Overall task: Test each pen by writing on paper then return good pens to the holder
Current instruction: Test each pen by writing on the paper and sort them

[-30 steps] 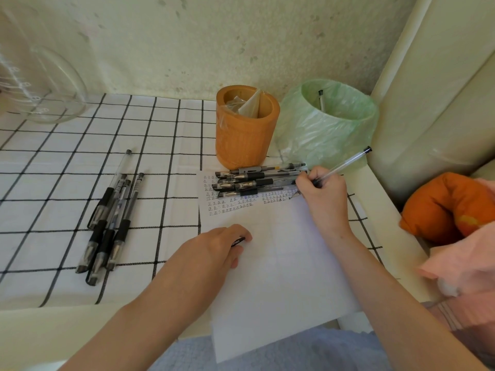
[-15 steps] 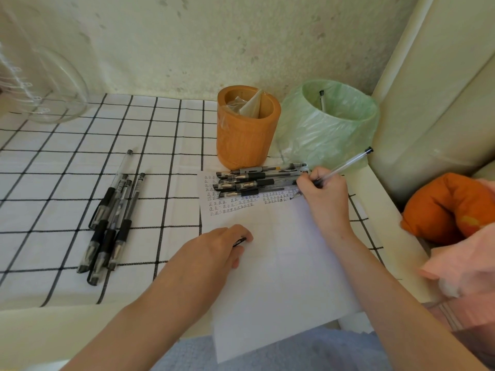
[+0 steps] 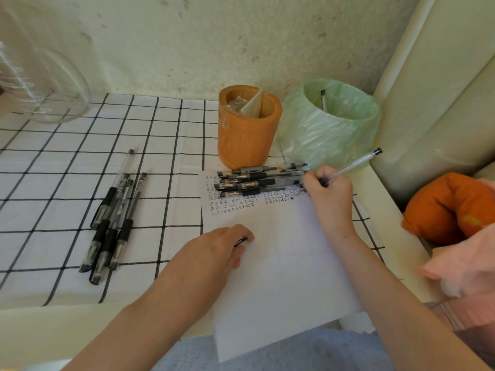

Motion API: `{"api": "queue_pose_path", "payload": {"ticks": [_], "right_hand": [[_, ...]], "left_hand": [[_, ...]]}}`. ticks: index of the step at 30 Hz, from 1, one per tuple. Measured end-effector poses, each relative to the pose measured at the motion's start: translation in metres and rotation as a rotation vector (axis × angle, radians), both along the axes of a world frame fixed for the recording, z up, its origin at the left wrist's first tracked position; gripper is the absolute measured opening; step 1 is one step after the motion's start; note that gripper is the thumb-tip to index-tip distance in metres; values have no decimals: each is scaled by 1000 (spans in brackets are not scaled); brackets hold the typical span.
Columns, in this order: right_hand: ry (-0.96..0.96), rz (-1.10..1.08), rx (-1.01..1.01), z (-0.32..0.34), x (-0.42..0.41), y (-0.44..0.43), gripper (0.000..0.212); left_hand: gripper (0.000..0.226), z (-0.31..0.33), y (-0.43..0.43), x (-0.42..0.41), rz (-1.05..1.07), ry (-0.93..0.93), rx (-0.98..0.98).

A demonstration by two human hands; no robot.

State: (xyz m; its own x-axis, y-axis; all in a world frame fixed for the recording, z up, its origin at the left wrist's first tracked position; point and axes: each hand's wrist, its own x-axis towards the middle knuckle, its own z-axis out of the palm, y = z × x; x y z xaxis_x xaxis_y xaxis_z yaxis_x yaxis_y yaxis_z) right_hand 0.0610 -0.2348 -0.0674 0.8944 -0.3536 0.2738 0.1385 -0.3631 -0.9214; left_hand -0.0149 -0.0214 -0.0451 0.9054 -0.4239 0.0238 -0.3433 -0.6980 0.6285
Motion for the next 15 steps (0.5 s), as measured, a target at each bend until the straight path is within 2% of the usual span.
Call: {"api": "queue_pose_path", "payload": {"ticks": [7,15], "right_hand": [[-5,33,-29,1,-2,2,41],[-11,36,-47,2,-2,2,37]], "left_hand": [[26,-2,-1,1,1,-9,-7],[26,-3,-2,1,7,2,-14]]}}
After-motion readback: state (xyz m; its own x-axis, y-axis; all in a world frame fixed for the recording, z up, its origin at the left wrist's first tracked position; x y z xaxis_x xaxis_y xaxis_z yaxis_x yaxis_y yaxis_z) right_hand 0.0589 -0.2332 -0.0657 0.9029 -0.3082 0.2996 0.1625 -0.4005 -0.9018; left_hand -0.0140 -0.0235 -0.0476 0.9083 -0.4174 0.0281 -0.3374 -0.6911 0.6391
